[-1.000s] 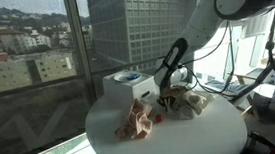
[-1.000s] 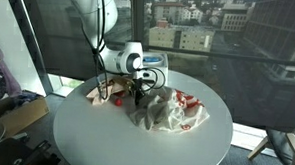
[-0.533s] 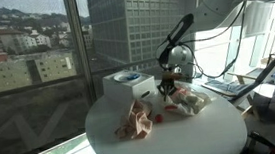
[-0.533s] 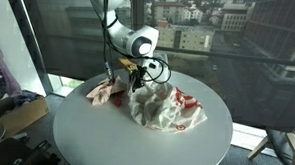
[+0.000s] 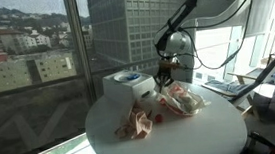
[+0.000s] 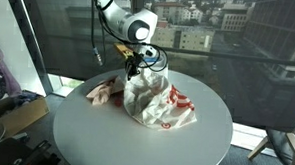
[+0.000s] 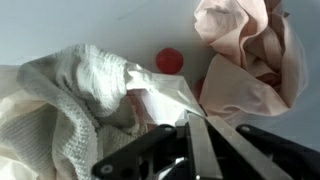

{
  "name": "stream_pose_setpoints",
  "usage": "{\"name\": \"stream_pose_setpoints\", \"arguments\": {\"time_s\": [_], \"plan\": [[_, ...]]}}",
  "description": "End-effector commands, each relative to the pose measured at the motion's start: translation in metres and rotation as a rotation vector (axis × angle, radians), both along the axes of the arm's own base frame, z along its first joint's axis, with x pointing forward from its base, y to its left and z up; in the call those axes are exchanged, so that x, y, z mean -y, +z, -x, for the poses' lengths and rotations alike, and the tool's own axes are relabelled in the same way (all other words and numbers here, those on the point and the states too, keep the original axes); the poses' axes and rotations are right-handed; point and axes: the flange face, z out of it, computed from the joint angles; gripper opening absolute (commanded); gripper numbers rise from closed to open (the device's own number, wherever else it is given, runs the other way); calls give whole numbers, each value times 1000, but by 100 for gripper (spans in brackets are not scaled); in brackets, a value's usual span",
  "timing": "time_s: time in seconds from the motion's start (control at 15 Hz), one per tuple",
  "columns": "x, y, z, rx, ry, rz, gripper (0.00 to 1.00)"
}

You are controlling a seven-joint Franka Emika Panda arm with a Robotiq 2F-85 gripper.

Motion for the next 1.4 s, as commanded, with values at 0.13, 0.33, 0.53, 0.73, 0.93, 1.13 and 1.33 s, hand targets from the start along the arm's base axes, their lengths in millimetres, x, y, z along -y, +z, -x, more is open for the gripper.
{"name": "stream_pose_setpoints", "arguments": {"time_s": [0.13, 0.33, 0.53, 0.73, 0.93, 1.13, 1.33], "plan": [[-26, -27, 18, -51, 35, -16, 3], [-28, -4, 24, -29, 42, 44, 31], [-24, 34, 31, 35, 74, 197, 55], [-48, 61, 43, 71, 156, 246, 78], [-105, 65, 61, 87, 271, 187, 99], [-169, 55, 80, 82, 387, 154, 100], [-222, 30, 95, 104, 495, 174, 100]]}}
